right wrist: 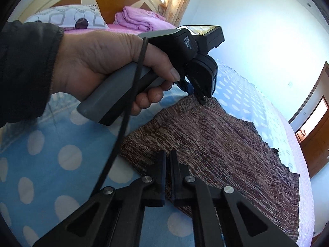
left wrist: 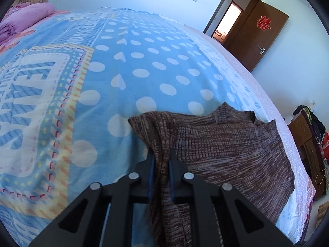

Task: Fold small clothes

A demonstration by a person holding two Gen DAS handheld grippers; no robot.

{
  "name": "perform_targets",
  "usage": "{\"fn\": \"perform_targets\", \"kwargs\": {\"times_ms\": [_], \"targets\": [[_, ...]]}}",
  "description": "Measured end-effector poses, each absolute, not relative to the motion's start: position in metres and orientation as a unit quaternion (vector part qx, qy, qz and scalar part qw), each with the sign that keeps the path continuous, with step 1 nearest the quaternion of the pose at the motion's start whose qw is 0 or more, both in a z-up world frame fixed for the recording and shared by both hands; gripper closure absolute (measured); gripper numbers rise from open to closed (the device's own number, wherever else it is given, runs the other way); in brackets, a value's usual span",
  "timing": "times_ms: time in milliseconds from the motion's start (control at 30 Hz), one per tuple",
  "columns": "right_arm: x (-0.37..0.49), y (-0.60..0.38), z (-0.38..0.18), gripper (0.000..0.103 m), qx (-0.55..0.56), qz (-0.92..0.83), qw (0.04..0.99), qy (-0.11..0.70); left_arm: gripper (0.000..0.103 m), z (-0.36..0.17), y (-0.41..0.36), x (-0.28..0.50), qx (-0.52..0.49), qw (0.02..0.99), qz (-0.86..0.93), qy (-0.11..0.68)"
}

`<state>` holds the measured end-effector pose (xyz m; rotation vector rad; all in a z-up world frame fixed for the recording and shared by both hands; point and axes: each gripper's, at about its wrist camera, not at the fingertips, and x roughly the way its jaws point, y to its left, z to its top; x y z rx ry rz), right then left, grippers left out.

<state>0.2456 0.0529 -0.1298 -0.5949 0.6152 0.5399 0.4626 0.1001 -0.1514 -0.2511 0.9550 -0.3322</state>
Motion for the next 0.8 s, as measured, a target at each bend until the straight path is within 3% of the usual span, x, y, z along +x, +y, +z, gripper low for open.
{"fn": "perform_targets", "kwargs": {"times_ms": [800], "targets": [[0.261, -0.050, -0.086, 0.102, -0.098, 0.253, 0.913, 0.304, 0.092, -0.076, 0.057, 0.453, -0.132, 0.876, -0.198, 0.419]]}}
